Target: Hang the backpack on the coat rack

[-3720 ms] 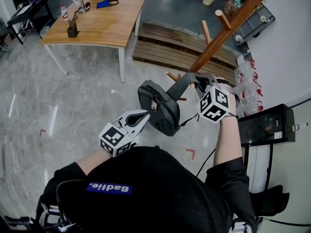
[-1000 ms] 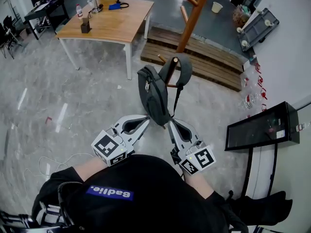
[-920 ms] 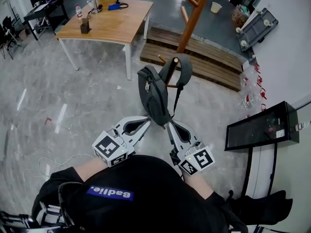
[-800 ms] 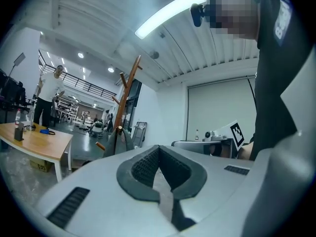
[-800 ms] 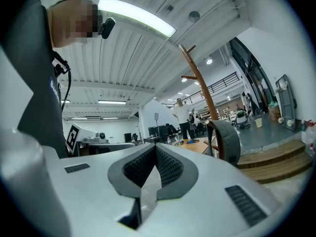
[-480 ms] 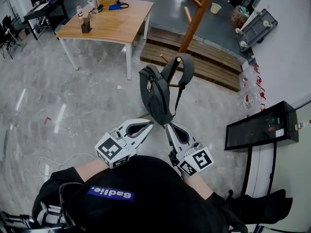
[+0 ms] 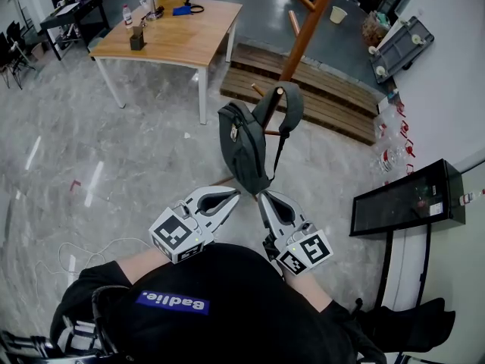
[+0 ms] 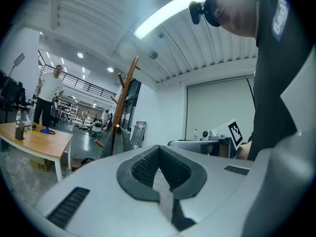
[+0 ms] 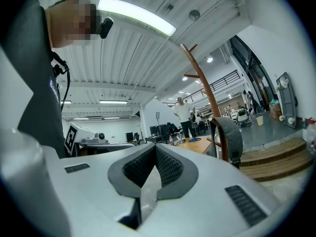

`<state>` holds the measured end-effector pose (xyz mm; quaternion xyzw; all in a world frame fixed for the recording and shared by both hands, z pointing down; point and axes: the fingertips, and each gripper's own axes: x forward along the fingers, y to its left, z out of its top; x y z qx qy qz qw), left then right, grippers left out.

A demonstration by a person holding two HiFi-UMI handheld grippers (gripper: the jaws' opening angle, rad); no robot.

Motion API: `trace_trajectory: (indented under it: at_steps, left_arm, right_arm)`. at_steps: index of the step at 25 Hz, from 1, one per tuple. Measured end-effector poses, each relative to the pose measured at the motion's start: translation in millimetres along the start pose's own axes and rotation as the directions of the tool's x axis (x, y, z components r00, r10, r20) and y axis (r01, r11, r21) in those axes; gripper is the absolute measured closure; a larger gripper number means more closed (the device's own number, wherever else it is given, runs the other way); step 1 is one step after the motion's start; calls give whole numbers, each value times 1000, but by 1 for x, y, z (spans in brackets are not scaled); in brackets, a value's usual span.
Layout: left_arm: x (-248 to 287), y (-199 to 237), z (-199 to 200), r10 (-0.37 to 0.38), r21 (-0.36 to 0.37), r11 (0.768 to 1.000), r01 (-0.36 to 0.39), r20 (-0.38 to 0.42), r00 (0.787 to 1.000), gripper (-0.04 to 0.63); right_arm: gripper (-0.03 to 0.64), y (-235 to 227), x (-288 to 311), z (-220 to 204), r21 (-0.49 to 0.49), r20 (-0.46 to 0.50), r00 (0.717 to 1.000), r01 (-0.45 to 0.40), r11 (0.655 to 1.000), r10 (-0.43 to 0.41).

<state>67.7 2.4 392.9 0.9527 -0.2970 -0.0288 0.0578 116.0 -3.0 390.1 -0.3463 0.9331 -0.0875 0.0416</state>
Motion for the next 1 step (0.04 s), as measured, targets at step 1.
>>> trace_trajectory:
  at_steps: [1]
  left_arm:
    - [0, -2, 0, -1, -1, 1000, 1, 0, 1000, 586]
  right_arm:
    - [611, 1, -1, 0, 1, 1, 1000, -1, 1000, 1]
